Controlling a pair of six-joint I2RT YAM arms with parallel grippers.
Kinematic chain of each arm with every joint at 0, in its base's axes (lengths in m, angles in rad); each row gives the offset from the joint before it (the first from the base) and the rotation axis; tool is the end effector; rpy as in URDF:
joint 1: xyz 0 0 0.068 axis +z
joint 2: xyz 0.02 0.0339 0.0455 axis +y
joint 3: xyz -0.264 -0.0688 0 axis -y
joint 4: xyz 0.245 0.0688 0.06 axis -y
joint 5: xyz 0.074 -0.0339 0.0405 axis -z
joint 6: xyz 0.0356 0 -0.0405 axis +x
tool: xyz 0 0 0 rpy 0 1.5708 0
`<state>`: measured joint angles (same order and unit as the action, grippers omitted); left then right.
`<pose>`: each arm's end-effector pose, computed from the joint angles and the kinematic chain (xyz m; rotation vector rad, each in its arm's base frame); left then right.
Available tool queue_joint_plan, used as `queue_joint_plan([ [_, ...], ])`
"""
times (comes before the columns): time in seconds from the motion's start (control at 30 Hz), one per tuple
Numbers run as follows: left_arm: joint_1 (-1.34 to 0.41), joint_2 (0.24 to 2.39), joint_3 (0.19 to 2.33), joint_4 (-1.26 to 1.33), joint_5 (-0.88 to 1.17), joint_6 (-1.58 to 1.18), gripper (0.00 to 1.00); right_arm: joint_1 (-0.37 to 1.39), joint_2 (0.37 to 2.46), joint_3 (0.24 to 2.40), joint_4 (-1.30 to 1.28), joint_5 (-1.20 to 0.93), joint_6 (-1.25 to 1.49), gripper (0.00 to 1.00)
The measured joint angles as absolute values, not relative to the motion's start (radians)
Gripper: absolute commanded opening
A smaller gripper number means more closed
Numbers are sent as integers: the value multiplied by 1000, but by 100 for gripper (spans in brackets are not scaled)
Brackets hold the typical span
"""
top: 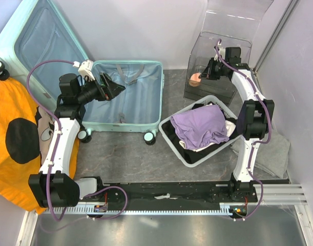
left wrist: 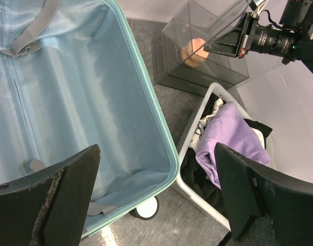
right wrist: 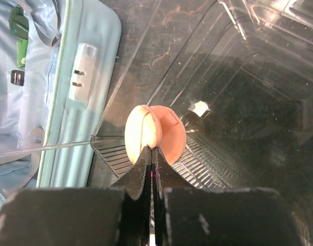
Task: Open, take out, and arrange the luggage
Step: Place the personal item in the storage box.
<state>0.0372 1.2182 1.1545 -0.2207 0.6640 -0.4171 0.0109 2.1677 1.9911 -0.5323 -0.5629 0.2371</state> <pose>0.2757 -0.0117 0.3769 0.0484 1.8828 -0.8754 0.4989 0.0244 0.2801 -0.0431 2.2619 0.7709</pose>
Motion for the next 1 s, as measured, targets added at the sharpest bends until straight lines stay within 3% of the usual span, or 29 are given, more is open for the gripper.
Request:
queue_joint_plan([
  [0.77,31,1218,1154,-214,664,-417,99,11,2172,1971,-542,-572,226,1],
  [0.93,30,1218,1154,-213,664,-417,99,14,2176,1971,-556,-572,215,11],
  [1.0,28,1218,1154,-213,664,-417,99,15,2176,1971,-558,-571,211,24],
])
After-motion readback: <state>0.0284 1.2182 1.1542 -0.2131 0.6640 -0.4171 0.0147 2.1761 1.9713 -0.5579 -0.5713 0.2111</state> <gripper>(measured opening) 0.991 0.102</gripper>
